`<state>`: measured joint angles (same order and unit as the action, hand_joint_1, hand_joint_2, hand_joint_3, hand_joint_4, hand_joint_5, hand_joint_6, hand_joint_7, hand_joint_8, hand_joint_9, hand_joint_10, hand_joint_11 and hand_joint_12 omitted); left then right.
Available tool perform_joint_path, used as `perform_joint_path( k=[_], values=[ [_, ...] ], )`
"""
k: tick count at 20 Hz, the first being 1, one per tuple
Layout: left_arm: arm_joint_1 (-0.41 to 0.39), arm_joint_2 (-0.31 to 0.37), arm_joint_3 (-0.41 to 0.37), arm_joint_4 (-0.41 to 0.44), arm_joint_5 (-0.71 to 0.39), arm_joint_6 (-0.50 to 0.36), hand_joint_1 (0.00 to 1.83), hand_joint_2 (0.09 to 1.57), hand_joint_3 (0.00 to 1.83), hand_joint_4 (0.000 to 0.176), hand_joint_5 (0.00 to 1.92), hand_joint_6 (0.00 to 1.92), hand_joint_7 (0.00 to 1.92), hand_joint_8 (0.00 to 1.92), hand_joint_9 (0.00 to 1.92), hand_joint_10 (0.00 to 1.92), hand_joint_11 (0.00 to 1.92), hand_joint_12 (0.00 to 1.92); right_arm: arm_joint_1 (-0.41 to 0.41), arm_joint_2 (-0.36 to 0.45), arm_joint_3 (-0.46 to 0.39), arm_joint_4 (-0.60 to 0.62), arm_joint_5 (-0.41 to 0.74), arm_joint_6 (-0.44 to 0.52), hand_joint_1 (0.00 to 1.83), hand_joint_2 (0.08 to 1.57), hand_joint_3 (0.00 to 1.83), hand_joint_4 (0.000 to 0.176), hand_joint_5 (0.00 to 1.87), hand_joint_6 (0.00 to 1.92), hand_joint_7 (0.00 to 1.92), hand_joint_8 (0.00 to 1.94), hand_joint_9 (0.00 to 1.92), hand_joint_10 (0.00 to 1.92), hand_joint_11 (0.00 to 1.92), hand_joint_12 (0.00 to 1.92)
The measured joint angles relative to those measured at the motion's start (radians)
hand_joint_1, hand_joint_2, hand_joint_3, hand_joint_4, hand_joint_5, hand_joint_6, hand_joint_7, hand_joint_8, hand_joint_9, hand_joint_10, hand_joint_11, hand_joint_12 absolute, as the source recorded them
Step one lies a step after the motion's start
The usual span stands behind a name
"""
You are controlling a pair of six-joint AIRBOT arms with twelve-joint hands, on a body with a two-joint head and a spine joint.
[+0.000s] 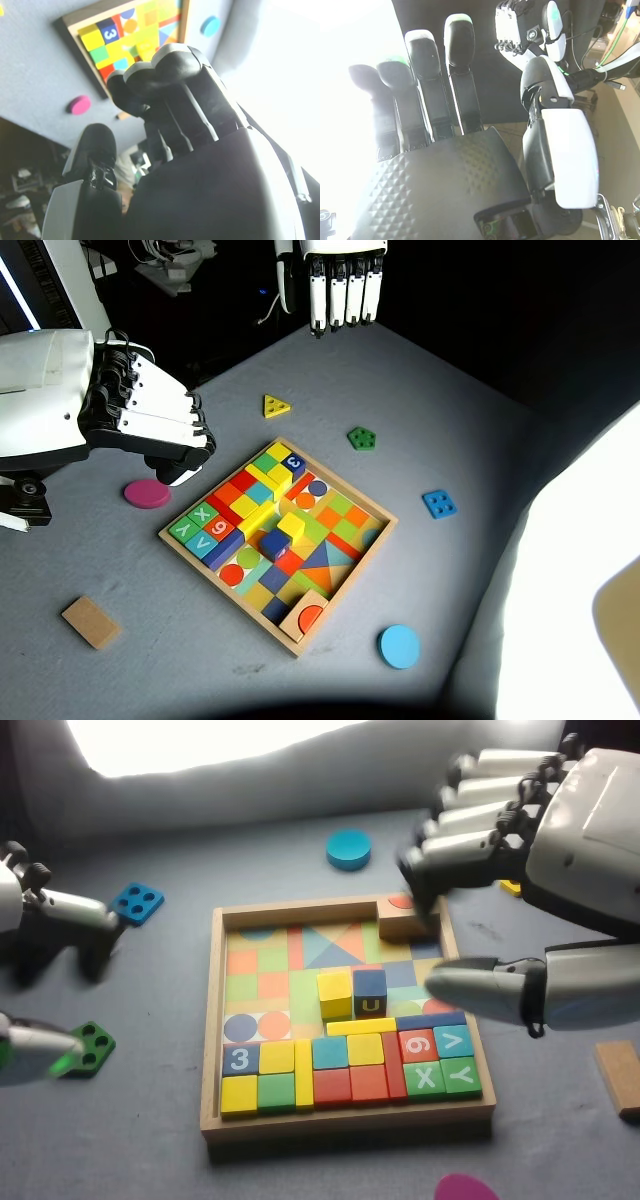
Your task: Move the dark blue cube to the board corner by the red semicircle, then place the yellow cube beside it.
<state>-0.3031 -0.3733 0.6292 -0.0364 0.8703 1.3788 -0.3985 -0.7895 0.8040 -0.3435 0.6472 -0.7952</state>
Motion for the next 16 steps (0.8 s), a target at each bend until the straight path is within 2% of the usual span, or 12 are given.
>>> perform_joint_path(
  k=[2, 5, 7, 9, 10, 12, 15, 16],
  values=[
    [0.000, 0.000, 0.000, -0.005, -0.007, 0.000, 0.00, 1.26, 0.01, 0.048, 0.10, 0.01, 0.04, 0.00, 0.01, 0.00, 0.00, 0.23, 0.000, 0.000, -0.002, 0.001, 0.003, 0.000, 0.05, 1.23, 0.06, 0.003, 0.00, 0.00, 0.00, 0.00, 0.00, 0.00, 0.00, 0.00],
    [0.000, 0.000, 0.000, -0.001, -0.003, 0.000, 0.00, 1.23, 0.00, 0.046, 0.06, 0.00, 0.04, 0.00, 0.03, 0.01, 0.00, 0.29, -0.006, -0.002, -0.002, 0.012, -0.001, -0.028, 0.01, 1.22, 0.04, 0.000, 0.00, 0.00, 0.00, 0.00, 0.00, 0.00, 0.00, 0.00],
    [0.000, 0.000, 0.000, -0.001, -0.003, 0.000, 0.00, 1.22, 0.00, 0.043, 0.06, 0.00, 0.04, 0.00, 0.03, 0.00, 0.00, 0.24, -0.039, -0.031, -0.002, 0.127, -0.002, -0.178, 0.00, 1.21, 0.03, 0.000, 0.00, 0.00, 0.01, 0.00, 0.00, 0.00, 0.00, 0.00],
    [0.005, 0.000, 0.000, -0.003, -0.005, 0.000, 0.00, 1.20, 0.00, 0.051, 0.05, 0.00, 0.04, 0.00, 0.03, 0.00, 0.00, 0.28, -0.063, -0.053, -0.002, 0.245, -0.018, -0.292, 0.00, 1.20, 0.03, 0.006, 0.00, 0.00, 0.00, 0.00, 0.00, 0.00, 0.00, 0.00],
    [0.006, 0.000, 0.000, -0.001, -0.003, 0.000, 0.00, 1.19, 0.00, 0.054, 0.05, 0.00, 0.03, 0.00, 0.03, 0.00, 0.00, 0.27, -0.073, -0.062, 0.006, 0.270, -0.019, -0.308, 0.00, 1.19, 0.02, 0.006, 0.00, 0.00, 0.00, 0.00, 0.00, 0.00, 0.00, 0.00],
    [0.013, 0.000, 0.000, -0.001, -0.002, 0.000, 0.00, 1.18, 0.00, 0.052, 0.02, 0.00, 0.00, 0.00, 0.00, 0.00, 0.00, 0.14, -0.078, -0.085, 0.034, 0.285, -0.050, -0.322, 0.00, 1.18, 0.02, 0.012, 0.00, 0.00, 0.00, 0.00, 0.00, 0.00, 0.00, 0.00],
    [0.013, 0.000, 0.000, -0.002, -0.003, 0.000, 0.00, 1.18, 0.00, 0.054, 0.02, 0.00, 0.00, 0.00, 0.00, 0.00, 0.00, 0.13, -0.059, -0.130, 0.066, 0.317, -0.162, -0.325, 0.00, 1.17, 0.01, 0.020, 0.00, 0.00, 0.00, 0.00, 0.00, 0.00, 0.00, 0.00],
    [0.013, 0.000, 0.000, -0.002, -0.003, 0.000, 0.00, 1.18, 0.00, 0.054, 0.02, 0.00, 0.00, 0.00, 0.00, 0.00, 0.00, 0.13, -0.059, -0.150, 0.076, 0.324, -0.204, -0.335, 0.00, 1.17, 0.01, 0.028, 0.00, 0.00, 0.00, 0.00, 0.00, 0.00, 0.00, 0.00]
  ],
)
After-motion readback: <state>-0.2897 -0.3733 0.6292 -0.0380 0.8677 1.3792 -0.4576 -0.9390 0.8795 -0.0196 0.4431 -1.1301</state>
